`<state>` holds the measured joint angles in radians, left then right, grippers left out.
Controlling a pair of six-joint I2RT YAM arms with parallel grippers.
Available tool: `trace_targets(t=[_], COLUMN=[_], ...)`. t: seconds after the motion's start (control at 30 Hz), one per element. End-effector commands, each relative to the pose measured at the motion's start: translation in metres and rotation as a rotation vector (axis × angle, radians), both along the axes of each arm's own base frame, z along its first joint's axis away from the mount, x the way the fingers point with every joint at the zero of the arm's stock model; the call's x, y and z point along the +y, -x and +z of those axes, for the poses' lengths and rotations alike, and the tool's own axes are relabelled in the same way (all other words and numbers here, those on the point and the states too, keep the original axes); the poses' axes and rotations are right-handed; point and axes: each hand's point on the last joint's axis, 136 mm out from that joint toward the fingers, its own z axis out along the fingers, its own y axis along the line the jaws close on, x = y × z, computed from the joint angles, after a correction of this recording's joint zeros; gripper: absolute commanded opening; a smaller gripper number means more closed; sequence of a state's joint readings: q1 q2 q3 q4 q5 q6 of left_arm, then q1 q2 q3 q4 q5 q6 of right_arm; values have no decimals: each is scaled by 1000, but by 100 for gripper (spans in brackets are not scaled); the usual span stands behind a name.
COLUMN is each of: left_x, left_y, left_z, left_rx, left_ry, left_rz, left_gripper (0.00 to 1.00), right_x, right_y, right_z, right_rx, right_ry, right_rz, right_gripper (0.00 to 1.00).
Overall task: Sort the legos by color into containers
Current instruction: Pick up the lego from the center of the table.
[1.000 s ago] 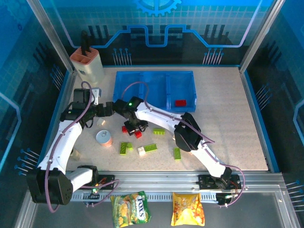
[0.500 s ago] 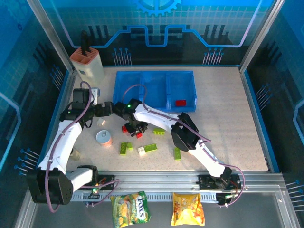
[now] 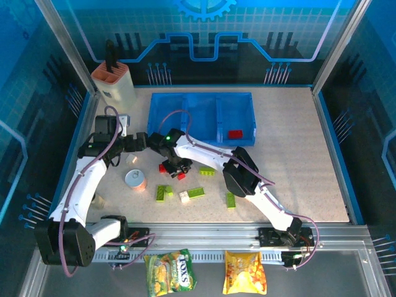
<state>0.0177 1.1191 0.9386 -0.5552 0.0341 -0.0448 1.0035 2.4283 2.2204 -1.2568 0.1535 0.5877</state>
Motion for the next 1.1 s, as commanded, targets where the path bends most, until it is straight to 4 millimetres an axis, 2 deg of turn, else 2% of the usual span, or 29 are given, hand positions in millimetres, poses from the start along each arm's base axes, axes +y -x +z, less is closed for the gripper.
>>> trace_targets(t=[0.0, 0.3, 0.6, 0.83, 1.07], left_x=[-11, -11, -11, -11, -11], left_y=[1, 1, 1, 1, 1], left_z=[3, 3, 2, 1, 2], left_rx=[-12, -11, -9, -7, -7], left_ry=[34, 33, 34, 35, 32], left_rz=[-48, -46, -48, -49, -47], left_gripper=[99, 99, 99, 99, 99], right_x=[12, 0, -38, -89, -160], right_y=[8, -2, -19, -30, -34], right_z=[7, 31, 58, 63, 60], right_rx=[-5, -35, -68, -74, -75], right_ry=[-27, -33, -49, -32, 3], right_rz=[16, 9, -49, -129, -241], right_gripper=[36, 36, 37, 37, 37])
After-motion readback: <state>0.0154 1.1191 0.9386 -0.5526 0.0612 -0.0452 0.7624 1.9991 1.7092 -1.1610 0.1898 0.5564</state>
